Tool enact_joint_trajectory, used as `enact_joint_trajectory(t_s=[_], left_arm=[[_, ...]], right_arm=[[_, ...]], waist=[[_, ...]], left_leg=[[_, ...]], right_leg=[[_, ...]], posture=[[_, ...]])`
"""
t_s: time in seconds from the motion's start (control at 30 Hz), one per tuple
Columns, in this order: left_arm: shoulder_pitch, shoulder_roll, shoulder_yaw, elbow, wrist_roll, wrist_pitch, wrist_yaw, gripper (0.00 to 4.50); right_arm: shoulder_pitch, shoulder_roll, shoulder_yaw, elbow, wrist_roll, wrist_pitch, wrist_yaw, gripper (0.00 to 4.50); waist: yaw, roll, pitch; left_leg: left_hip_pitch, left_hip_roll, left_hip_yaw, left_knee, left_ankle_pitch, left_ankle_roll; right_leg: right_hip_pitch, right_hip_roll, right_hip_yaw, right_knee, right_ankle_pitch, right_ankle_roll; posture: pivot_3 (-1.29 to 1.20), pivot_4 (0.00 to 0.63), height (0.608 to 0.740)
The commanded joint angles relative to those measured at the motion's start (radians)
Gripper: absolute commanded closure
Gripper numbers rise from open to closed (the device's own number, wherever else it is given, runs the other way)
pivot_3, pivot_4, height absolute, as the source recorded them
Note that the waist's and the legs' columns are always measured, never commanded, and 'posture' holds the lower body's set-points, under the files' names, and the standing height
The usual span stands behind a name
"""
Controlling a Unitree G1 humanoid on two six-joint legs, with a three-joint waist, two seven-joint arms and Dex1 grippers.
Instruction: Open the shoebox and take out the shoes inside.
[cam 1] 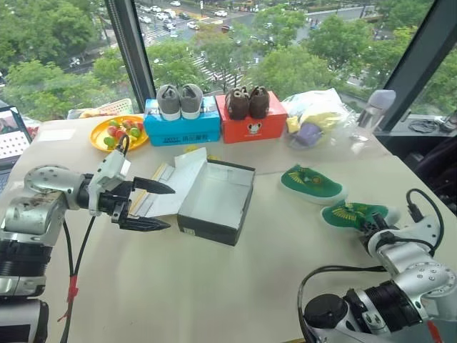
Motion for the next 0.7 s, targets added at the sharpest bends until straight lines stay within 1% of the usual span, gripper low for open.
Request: enact_joint_trajectory(t_s=[0.03,0.1,0.13,0.17,0.2,0.23,0.33,0.4,0.5,0.57,0.63,0.67,0.7], left_arm=[[-0.003,0.001,0.026,-0.016,-0.013,-0.01,0.001,0.0],[0.002,0.001,0.029,-0.008,-0.012,-0.016,-0.003,0.0],[0.005,0.002,0.031,-0.003,-0.011,-0.021,-0.006,0.0],[0.007,0.002,0.032,0.002,-0.011,-0.025,-0.009,0.0],[0.008,0.002,0.033,0.006,-0.01,-0.028,-0.011,0.0],[0.009,0.002,0.034,0.015,-0.008,-0.035,-0.015,0.0],[0.009,0.0,0.031,0.044,0.0,-0.06,-0.024,0.0],[0.007,-0.001,0.03,0.057,0.001,-0.07,-0.029,0.0],[0.009,0.001,0.029,0.075,0.003,-0.086,-0.034,0.0],[0.018,0.0,0.029,0.086,0.004,-0.099,-0.035,0.0],[0.027,-0.003,0.032,0.084,0.003,-0.103,-0.031,0.0],[0.033,-0.005,0.034,0.071,0.0,-0.097,-0.023,0.0],[0.038,-0.006,0.035,0.06,-0.003,-0.092,-0.015,0.0]], right_arm=[[0.071,0.14,0.024,0.071,-0.036,0.073,-0.013,3.9],[0.072,0.134,0.027,0.08,-0.038,0.065,-0.009,3.9],[0.065,0.138,0.013,0.082,-0.035,0.059,-0.007,3.12],[0.052,0.145,-0.008,0.079,-0.024,0.046,-0.003,2.94],[0.043,0.15,-0.023,0.078,-0.016,0.037,0.0,2.53],[0.034,0.146,-0.02,0.074,-0.018,0.04,-0.001,2.22],[0.04,0.084,0.071,0.033,-0.042,0.022,-0.014,1.26],[0.043,0.034,0.143,-0.034,-0.066,0.008,-0.03,1.26],[0.048,-0.027,0.255,-0.14,-0.106,0.037,-0.045,1.26],[0.077,-0.1,0.386,-0.224,-0.121,0.101,-0.043,1.26],[0.121,-0.172,0.495,-0.28,-0.127,0.129,-0.028,1.26],[0.152,-0.225,0.545,-0.3,-0.126,0.131,-0.017,1.26],[0.167,-0.246,0.561,-0.314,-0.131,0.131,-0.01,1.26]], waist=[[0.001,-0.002,-0.001],[0.0,-0.005,-0.003],[-0.001,-0.007,-0.004],[0.0,-0.007,-0.004],[0.0,-0.007,-0.004],[0.0,-0.008,-0.005],[0.005,-0.01,-0.006],[0.006,-0.01,-0.006],[0.009,-0.009,-0.005],[0.008,-0.008,-0.005],[0.008,-0.006,-0.004],[0.009,-0.006,-0.004],[0.012,-0.006,-0.004]], left_leg=[[0.001,0.0,0.0,-0.001,0.0,0.0],[0.001,0.001,0.0,-0.003,0.0,0.0],[0.001,0.001,0.0,-0.004,0.0,0.0],[0.001,0.001,0.001,-0.004,0.0,0.0],[0.001,0.001,0.001,-0.004,0.0,0.0],[0.001,0.001,0.002,-0.004,0.0,0.0],[0.001,0.0,0.002,-0.004,0.0,0.0],[0.0,0.0,0.002,-0.003,0.0,0.0],[-0.004,-0.001,0.002,-0.004,0.0,0.0],[-0.008,-0.001,0.002,-0.004,0.0,0.0],[-0.015,-0.002,0.003,-0.004,0.0,0.0],[-0.017,-0.002,0.003,-0.004,0.0,0.0],[-0.018,-0.002,0.003,-0.004,0.0,0.0]], right_leg=[[0.0,0.001,0.0,0.0,0.0,0.0],[0.0,0.003,0.002,-0.001,0.0,0.0],[-0.001,0.003,0.003,-0.002,0.0,0.0],[-0.001,0.003,0.003,-0.002,0.0,0.0],[-0.001,0.003,0.004,-0.002,0.0,0.0],[-0.001,0.003,0.005,-0.002,0.0,0.0],[-0.001,0.003,0.007,-0.003,0.0,0.0],[-0.001,0.002,0.008,-0.004,-0.002,-0.003],[-0.005,0.001,0.007,-0.004,-0.002,-0.002],[-0.008,0.001,0.008,-0.003,0.0,0.001],[-0.015,0.001,0.008,-0.002,0.0,0.0],[-0.017,0.0,0.008,-0.002,0.002,-0.003],[-0.017,0.0,0.008,-0.002,0.003,-0.004]], posture=[[0.0,0.15,0.731],[0.0,0.15,0.731],[0.0,0.15,0.731],[0.0,0.15,0.731],[0.0,0.15,0.731],[0.0,0.15,0.731],[0.0,0.15,0.731],[0.0,0.15,0.731],[0.0,0.15,0.731],[0.0,0.15,0.731],[0.0,0.15,0.731],[0.0,0.15,0.731],[0.0,0.15,0.731]])
